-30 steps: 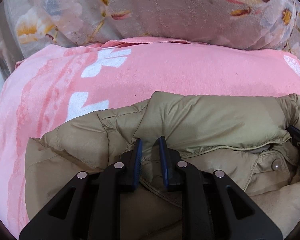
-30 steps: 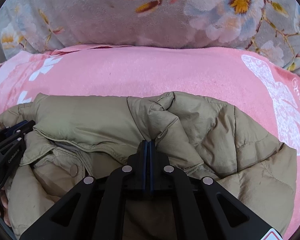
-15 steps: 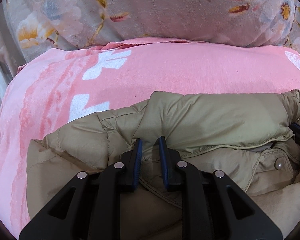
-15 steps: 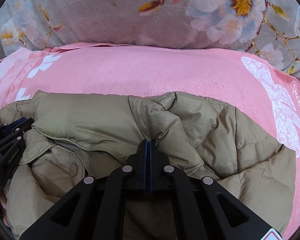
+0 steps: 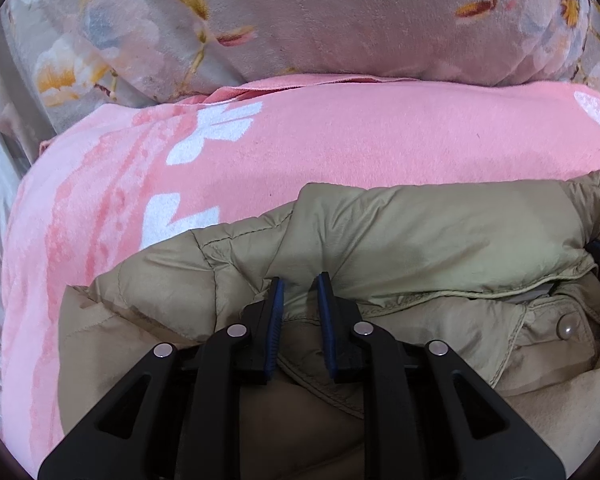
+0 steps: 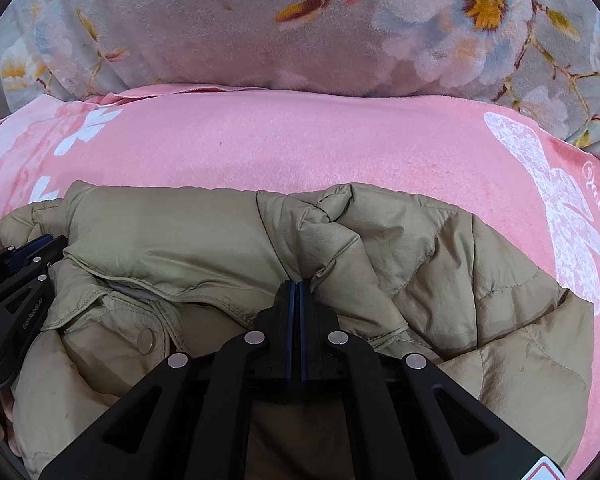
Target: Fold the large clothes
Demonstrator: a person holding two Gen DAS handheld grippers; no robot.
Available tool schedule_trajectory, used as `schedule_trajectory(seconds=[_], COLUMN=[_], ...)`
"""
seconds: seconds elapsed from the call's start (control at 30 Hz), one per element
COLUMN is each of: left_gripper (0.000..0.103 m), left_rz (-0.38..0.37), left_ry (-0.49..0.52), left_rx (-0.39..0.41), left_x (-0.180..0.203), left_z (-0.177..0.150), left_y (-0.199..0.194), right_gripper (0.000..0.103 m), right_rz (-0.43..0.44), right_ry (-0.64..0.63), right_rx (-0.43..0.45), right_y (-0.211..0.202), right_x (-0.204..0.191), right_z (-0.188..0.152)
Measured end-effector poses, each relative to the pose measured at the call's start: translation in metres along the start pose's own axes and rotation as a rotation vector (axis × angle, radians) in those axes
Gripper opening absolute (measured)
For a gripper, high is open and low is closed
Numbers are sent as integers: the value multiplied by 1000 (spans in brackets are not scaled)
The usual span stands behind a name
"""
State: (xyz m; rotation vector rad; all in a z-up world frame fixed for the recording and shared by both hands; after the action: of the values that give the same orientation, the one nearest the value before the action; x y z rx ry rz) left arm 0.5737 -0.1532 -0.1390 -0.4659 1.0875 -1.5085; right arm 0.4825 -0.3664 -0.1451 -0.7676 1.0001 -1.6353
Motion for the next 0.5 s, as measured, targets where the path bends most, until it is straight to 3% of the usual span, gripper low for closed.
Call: schedule_trajectory(seconds=[0.13,0.2,0.23,0.27,0.37,0.43,0.5], left_gripper=[20,29,51,73,89,92,92], left_rz=[100,74,43,5,-121,-169,-213], left_ry=[47,38,14,-10,-55,-64,-88], left_rx=[2,-13,-8,10,67,54,19], left_x=[1,-3,-7,-11,-33,-47,-70], left_z=[-3,-13,-19,-26,-69,-103,-151], left_y=[-8,-28,-43,-61,-130,-160,-185], right_gripper=[1,5,19,24,44,67,71], right_rz=[9,30,61,85,131,135,123], right_ry=[-4,47,82,106,126,147,164], right_rx=[0,-8,4,17,43,58,54], right_y=[-7,-32,-53,-76,-141,-178,-207], right_x=[1,10,14,20,42,64,87], right_z=[-2,-15,-25,-39,-96,-146,-200])
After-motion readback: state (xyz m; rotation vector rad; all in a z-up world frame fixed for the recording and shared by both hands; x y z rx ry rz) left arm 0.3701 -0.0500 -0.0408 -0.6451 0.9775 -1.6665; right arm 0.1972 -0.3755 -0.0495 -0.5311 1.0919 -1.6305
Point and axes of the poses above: each gripper's, at about its wrist camera, not at the fingertips, and y roughly the way its jaws point, x to its right, z to its top, the point moved 10 cm from there along y, roughly the way its jaws point, and after that the axes turned 9 degrees about -x, right-handed, at the moved point
